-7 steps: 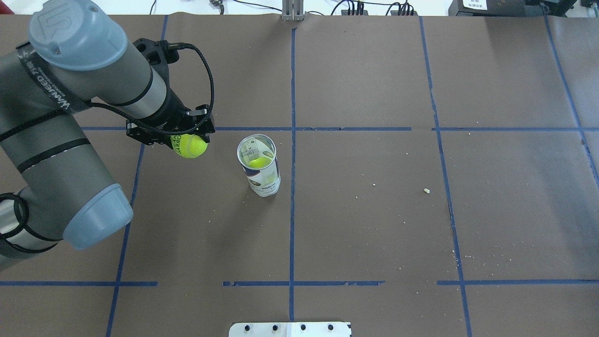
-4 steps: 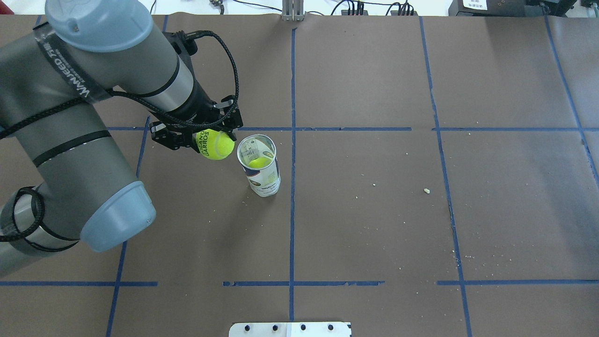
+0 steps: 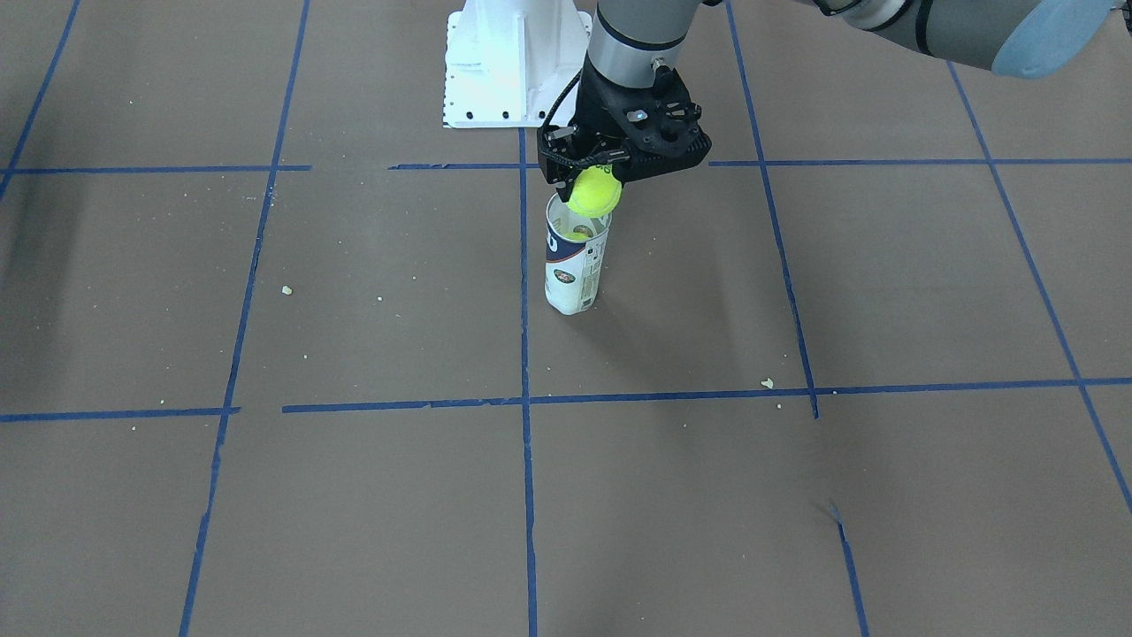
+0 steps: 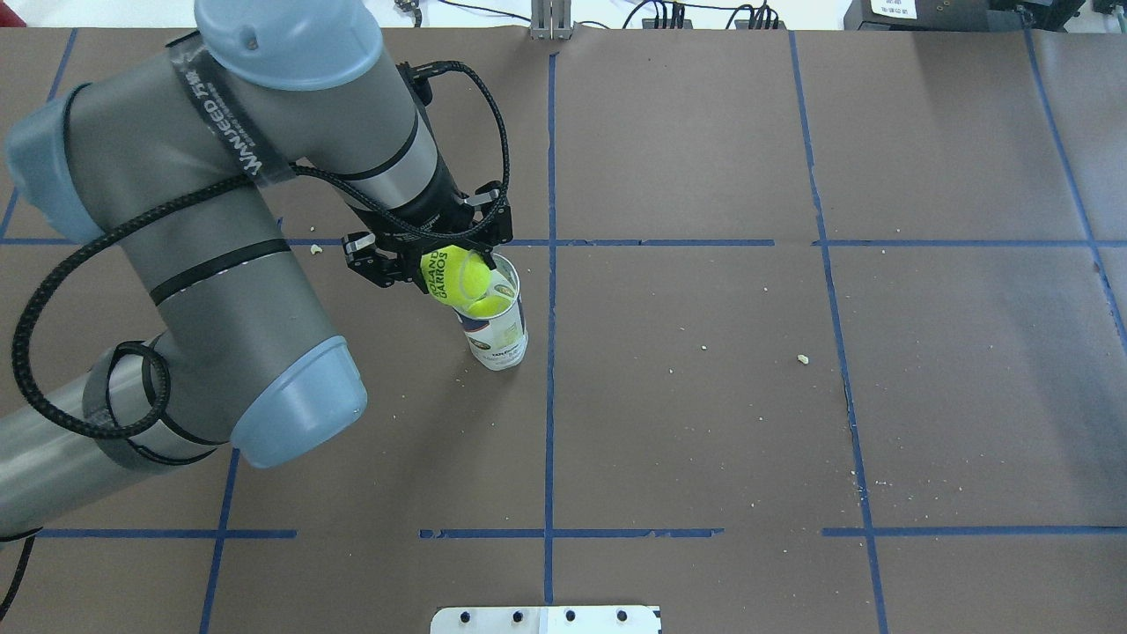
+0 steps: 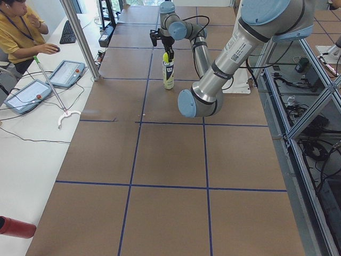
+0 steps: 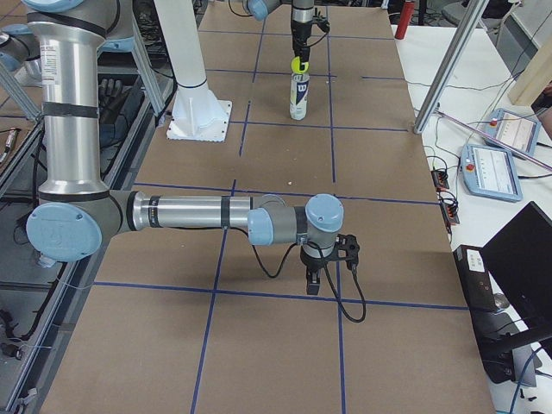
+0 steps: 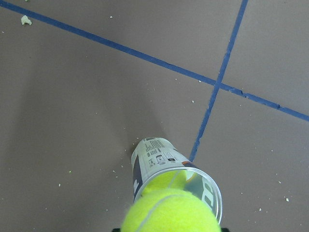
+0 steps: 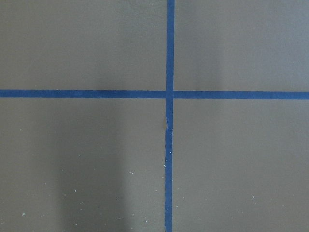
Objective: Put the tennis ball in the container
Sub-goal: 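Carry the held ball with the left gripper over the clear cup, then open the left gripper to drop the ball into the cup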
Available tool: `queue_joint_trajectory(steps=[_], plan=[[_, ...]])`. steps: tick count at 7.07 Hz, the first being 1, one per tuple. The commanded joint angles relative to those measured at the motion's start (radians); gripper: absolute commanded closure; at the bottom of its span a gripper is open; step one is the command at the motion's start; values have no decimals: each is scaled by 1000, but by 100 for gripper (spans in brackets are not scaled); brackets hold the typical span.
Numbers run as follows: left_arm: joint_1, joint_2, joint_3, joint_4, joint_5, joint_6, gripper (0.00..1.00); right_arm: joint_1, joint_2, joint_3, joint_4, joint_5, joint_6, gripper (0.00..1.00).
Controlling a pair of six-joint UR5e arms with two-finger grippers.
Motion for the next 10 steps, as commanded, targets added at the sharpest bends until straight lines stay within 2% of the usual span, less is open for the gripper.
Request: queue_joint_trajectory(steps=[1,4,5,6,7,8,9,10], plan=[[2,-8,19,-4,4,1,94,1,0,0,0,0,0,0],[0,-22,43,-7,31,9,94,1,0,0,0,0,0,0],[2,-19,46,-9,31,9,86,1,0,0,0,0,0,0],[2,-18,46,-10,31,9,82,1,-2,0,0,0,0,0],[2,-18,46,-10,30,9,65,-1,0,0,0,0,0,0],[5,-16,48,-10,31,9,31,1,0,0,0,0,0,0],[5,-16,52,-10,30,9,23,1,0,0,0,0,0,0],[5,-15,52,-10,30,9,23,1,0,0,0,0,0,0]])
